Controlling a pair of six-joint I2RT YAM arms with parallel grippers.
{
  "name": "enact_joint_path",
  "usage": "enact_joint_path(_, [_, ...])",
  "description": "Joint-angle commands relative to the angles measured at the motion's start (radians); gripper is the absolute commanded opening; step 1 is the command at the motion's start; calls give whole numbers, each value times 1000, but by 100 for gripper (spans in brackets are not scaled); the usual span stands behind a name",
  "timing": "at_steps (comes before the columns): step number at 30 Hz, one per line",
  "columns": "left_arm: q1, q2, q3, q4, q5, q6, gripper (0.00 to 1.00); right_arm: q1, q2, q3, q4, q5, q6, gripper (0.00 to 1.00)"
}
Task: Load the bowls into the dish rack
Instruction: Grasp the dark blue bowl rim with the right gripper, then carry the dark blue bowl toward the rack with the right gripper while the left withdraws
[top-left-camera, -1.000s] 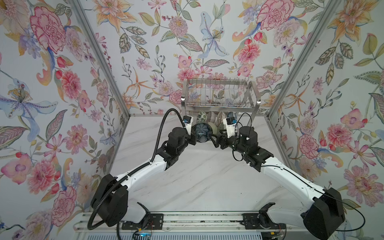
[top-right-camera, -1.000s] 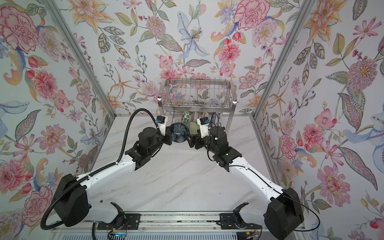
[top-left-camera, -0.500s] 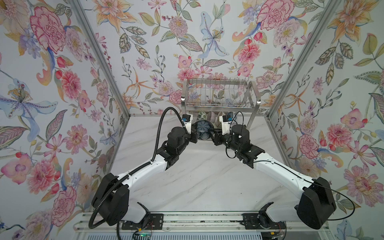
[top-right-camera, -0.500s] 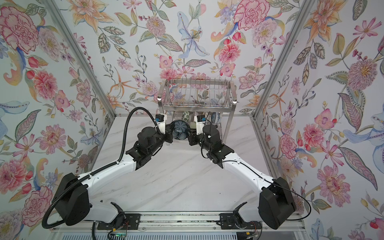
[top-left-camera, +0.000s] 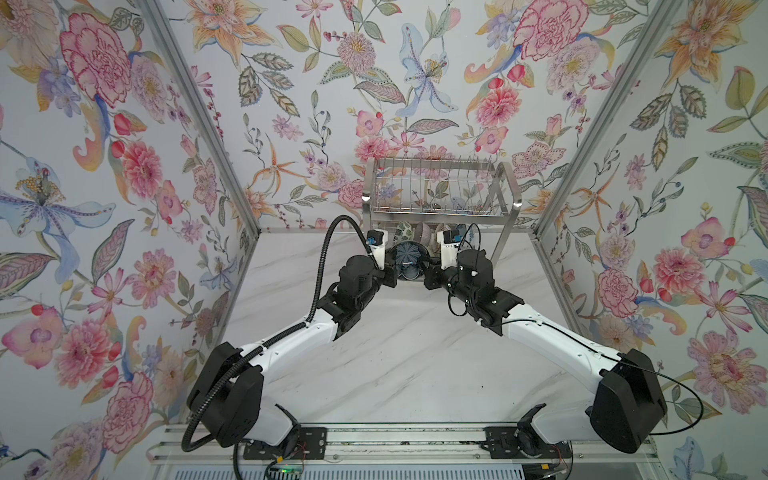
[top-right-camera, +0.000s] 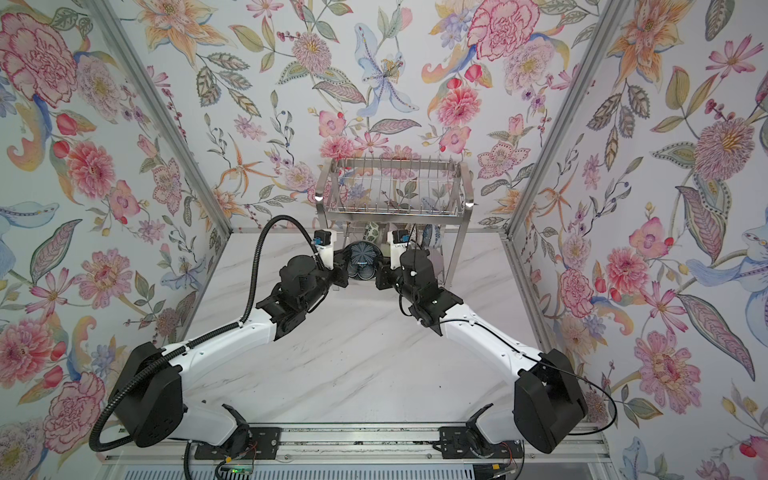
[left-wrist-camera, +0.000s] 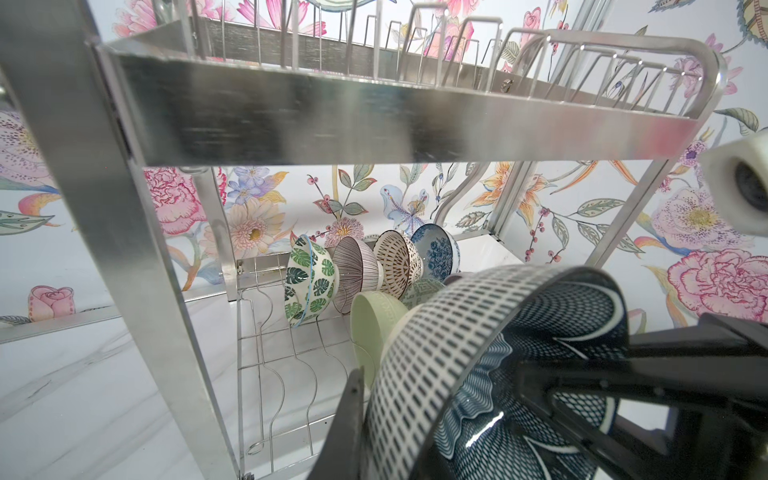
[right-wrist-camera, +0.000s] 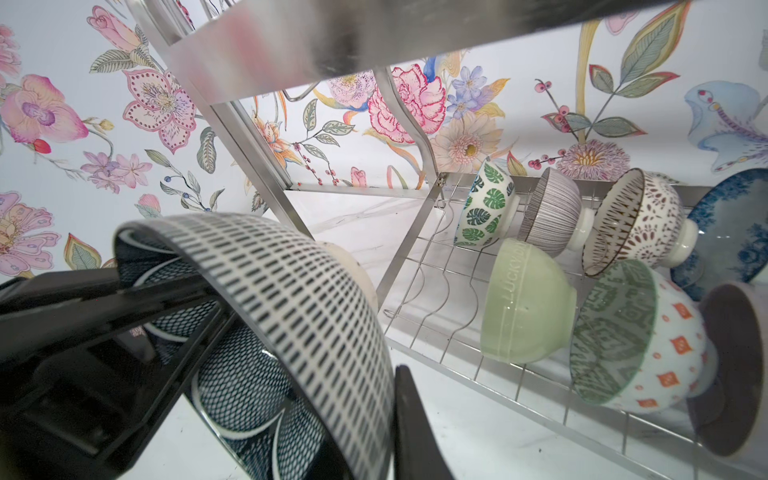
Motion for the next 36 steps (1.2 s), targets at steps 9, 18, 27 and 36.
enact_joint_path(9, [35, -141, 35, -179, -12, 108, 99, -6, -55, 35, -89, 126, -231, 0])
enact_joint_path(18, [205, -333, 2, -385, -55, 169, 99, 60, -43, 61, -147, 302, -567, 0])
enact_joint_path(27, [267, -342, -2, -472, -70, 172, 99, 177, 81, 127, -24, 548, -1062, 0])
enact_joint_path(36, [278, -370, -44, -447, -52, 163, 99, 189, 259, 278, -25, 636, -1162, 0])
